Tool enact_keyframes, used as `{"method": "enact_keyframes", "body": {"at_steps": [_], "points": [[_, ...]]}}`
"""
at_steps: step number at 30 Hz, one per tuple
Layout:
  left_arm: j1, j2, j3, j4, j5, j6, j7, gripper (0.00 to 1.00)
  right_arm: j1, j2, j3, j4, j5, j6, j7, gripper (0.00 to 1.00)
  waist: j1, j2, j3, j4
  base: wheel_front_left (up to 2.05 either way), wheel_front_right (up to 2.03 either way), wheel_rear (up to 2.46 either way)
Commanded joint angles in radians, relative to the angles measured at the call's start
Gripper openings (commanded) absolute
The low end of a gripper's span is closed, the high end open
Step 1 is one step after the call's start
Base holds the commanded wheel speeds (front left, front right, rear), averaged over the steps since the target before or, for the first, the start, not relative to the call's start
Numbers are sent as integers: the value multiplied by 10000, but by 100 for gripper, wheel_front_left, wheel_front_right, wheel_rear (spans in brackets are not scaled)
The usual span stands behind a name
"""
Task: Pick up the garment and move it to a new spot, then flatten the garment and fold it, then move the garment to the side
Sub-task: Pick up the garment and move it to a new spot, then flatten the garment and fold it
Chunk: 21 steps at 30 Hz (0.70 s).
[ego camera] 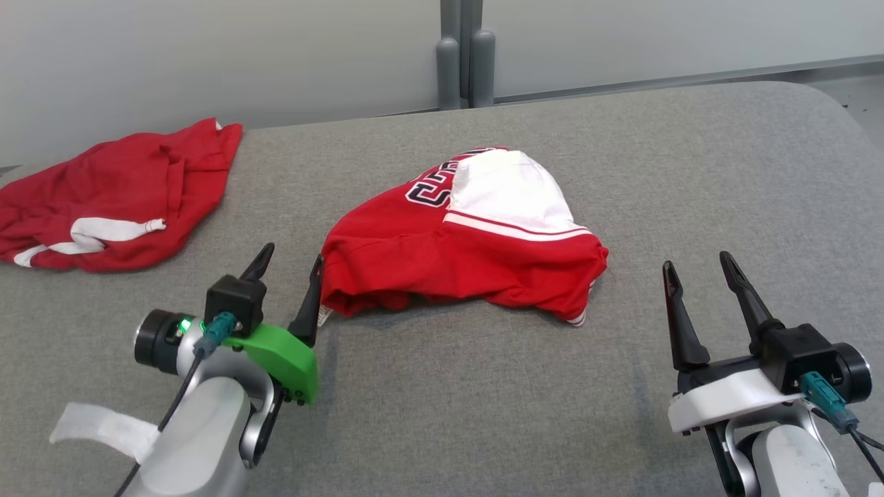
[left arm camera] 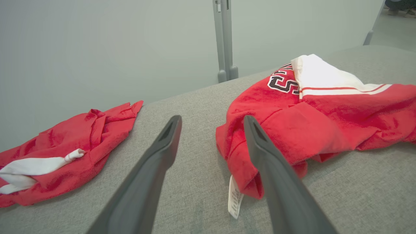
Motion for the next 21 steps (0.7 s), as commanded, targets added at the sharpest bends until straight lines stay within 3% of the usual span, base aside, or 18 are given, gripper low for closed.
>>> {"method": "enact_keyframes", "body": {"at_steps": [1, 13, 21], "points": [[515, -9, 171, -465, -26, 193, -19, 100, -3, -35, -33, 87, -126, 3, -31, 100, 1, 98, -210, 317, 0, 0, 0], [3626, 33, 1504, -3714, -41, 1280, -18, 100, -939, -39, 210, 1116, -156, 3, -31, 100, 1, 98, -336, 993, 0, 0, 0], [4036, -116, 1442, -4544, 277, 1306, -19, 100, -2873, -36, 119, 3140, -174, 3, -31, 100, 1, 98, 139, 2197, 0, 0, 0]]}}
